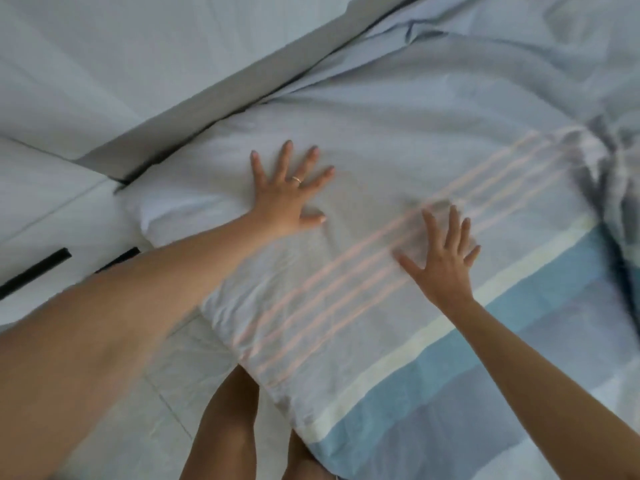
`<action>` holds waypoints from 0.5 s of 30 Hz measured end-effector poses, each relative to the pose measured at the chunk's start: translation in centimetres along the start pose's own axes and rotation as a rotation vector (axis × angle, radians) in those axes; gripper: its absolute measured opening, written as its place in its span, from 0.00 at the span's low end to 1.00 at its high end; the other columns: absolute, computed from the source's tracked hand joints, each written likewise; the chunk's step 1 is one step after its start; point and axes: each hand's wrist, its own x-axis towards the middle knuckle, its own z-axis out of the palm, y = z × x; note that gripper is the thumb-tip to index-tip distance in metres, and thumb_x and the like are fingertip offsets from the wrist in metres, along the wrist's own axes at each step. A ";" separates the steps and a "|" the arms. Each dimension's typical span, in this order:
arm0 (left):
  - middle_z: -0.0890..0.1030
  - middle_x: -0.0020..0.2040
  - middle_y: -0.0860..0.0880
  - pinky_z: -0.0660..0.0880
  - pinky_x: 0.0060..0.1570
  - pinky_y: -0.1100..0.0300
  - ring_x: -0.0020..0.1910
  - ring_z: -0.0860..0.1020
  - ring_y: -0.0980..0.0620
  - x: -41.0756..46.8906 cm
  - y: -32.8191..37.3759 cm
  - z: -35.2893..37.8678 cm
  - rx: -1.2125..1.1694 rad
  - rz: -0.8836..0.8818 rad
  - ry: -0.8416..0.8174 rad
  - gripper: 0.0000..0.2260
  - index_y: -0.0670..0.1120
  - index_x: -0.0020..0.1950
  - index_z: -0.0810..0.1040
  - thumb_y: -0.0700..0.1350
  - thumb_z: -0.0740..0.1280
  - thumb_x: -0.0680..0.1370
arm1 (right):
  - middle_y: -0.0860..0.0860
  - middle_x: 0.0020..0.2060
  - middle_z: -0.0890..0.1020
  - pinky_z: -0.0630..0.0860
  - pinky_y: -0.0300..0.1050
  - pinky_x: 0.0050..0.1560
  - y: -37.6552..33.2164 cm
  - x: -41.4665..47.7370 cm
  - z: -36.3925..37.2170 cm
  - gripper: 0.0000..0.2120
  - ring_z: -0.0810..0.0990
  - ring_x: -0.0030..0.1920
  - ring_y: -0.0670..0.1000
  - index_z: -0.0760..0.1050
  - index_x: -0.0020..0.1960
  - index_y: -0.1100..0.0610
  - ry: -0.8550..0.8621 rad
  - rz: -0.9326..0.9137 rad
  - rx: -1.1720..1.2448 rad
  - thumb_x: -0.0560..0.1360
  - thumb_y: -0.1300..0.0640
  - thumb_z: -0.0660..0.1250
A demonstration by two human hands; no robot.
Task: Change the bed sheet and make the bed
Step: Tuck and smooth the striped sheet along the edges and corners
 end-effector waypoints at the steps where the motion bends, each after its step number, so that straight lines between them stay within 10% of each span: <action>1: 0.39 0.78 0.54 0.38 0.59 0.23 0.75 0.37 0.37 1.9 -0.1 -1.1 -0.002 -0.035 -0.019 0.39 0.64 0.75 0.39 0.71 0.56 0.71 | 0.52 0.78 0.42 0.48 0.74 0.68 0.6 0.9 -0.2 0.41 0.41 0.77 0.61 0.46 0.77 0.39 -0.054 0.056 -0.005 0.71 0.33 0.63; 12: 0.31 0.76 0.54 0.39 0.58 0.21 0.73 0.33 0.35 10.8 0.8 -3.7 -0.001 -0.074 -0.171 0.45 0.65 0.73 0.33 0.76 0.56 0.66 | 0.48 0.78 0.44 0.47 0.76 0.67 0.0 18.2 -7.2 0.29 0.44 0.76 0.64 0.44 0.78 0.43 0.052 0.326 0.030 0.81 0.41 0.52; 15: 0.39 0.78 0.51 0.40 0.62 0.24 0.76 0.39 0.37 8.9 1.7 -4.0 -0.029 -0.098 -0.090 0.38 0.59 0.77 0.44 0.68 0.58 0.73 | 0.52 0.78 0.49 0.43 0.69 0.70 -4.4 12.8 -2.7 0.29 0.47 0.77 0.58 0.50 0.78 0.48 0.168 0.115 0.023 0.80 0.48 0.56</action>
